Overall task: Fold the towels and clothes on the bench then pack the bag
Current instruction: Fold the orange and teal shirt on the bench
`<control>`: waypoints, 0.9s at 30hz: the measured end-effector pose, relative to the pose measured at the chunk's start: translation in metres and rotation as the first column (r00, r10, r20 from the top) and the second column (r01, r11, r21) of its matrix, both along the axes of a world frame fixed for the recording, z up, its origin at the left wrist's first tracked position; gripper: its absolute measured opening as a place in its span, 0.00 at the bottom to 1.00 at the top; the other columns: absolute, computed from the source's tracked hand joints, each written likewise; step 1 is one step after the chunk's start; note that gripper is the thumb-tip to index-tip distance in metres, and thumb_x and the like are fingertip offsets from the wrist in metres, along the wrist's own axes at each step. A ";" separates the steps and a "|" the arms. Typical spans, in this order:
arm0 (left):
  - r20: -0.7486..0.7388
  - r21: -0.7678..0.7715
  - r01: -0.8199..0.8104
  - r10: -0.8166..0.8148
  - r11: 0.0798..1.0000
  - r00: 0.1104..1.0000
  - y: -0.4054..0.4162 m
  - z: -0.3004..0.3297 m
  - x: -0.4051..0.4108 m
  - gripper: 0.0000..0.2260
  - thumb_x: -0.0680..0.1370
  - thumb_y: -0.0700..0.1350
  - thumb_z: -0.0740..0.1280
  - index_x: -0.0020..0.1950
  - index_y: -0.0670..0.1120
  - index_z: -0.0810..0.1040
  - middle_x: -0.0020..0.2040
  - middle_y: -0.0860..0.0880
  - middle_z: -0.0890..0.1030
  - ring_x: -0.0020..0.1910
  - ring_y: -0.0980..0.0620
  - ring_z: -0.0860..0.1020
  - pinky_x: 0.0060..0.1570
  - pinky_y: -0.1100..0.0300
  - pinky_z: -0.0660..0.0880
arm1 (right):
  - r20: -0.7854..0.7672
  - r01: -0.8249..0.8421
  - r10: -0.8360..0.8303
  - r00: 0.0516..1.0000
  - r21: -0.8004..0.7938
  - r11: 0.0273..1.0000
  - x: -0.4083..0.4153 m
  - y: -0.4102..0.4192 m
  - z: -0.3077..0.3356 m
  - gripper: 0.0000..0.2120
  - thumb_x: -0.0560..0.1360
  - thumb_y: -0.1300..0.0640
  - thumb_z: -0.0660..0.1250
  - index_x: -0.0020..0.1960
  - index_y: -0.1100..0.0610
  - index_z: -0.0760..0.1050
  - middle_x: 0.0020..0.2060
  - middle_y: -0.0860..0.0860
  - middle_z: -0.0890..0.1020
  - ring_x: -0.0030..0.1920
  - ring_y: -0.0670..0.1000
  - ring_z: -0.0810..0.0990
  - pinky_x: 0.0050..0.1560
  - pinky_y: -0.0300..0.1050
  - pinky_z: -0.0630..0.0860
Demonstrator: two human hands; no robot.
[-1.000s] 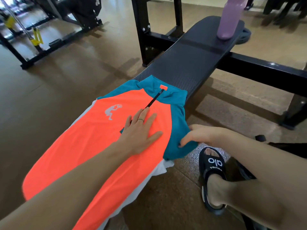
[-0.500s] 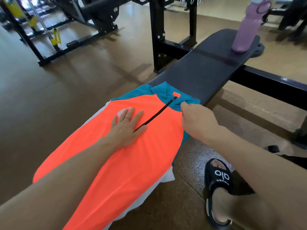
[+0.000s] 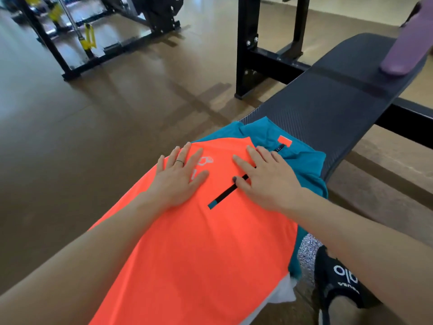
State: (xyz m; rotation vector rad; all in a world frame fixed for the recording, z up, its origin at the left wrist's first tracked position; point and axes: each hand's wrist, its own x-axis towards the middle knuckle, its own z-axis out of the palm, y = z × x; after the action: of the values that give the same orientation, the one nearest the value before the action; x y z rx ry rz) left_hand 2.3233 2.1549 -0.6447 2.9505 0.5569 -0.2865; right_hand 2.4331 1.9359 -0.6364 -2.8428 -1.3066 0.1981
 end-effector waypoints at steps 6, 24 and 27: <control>-0.028 0.021 0.002 -0.001 1.000 1.000 -0.014 0.002 -0.002 0.36 0.75 0.71 0.41 0.82 0.61 0.42 0.83 0.50 0.39 0.82 0.48 0.38 0.78 0.39 0.38 | 0.016 -0.002 0.000 1.000 0.104 0.995 0.015 -0.024 -0.011 0.37 0.76 0.33 0.38 0.81 0.45 0.54 0.81 0.56 0.55 0.81 0.57 0.51 0.80 0.53 0.48; 0.056 0.064 0.507 -0.510 0.860 0.858 -0.200 0.013 -0.051 0.41 0.74 0.71 0.55 0.83 0.52 0.53 0.83 0.43 0.52 0.82 0.42 0.51 0.79 0.40 0.48 | -0.803 0.802 -0.328 0.497 0.280 0.528 0.017 -0.143 -0.020 0.23 0.76 0.52 0.72 0.66 0.60 0.68 0.61 0.56 0.78 0.60 0.56 0.79 0.63 0.56 0.77; 0.038 0.228 0.630 -0.653 0.743 0.756 -0.223 0.005 -0.068 0.39 0.70 0.63 0.69 0.77 0.46 0.65 0.77 0.39 0.65 0.76 0.38 0.63 0.77 0.39 0.57 | -0.850 0.814 -0.295 0.437 0.234 0.532 0.014 -0.148 -0.021 0.17 0.75 0.54 0.72 0.60 0.60 0.75 0.58 0.57 0.81 0.58 0.56 0.80 0.61 0.58 0.78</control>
State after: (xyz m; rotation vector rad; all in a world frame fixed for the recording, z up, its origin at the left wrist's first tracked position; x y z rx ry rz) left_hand 2.2556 1.9316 -0.6398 3.2226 -0.5186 -0.1151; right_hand 2.4475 1.7883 -0.6574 -2.0191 -0.0570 0.6535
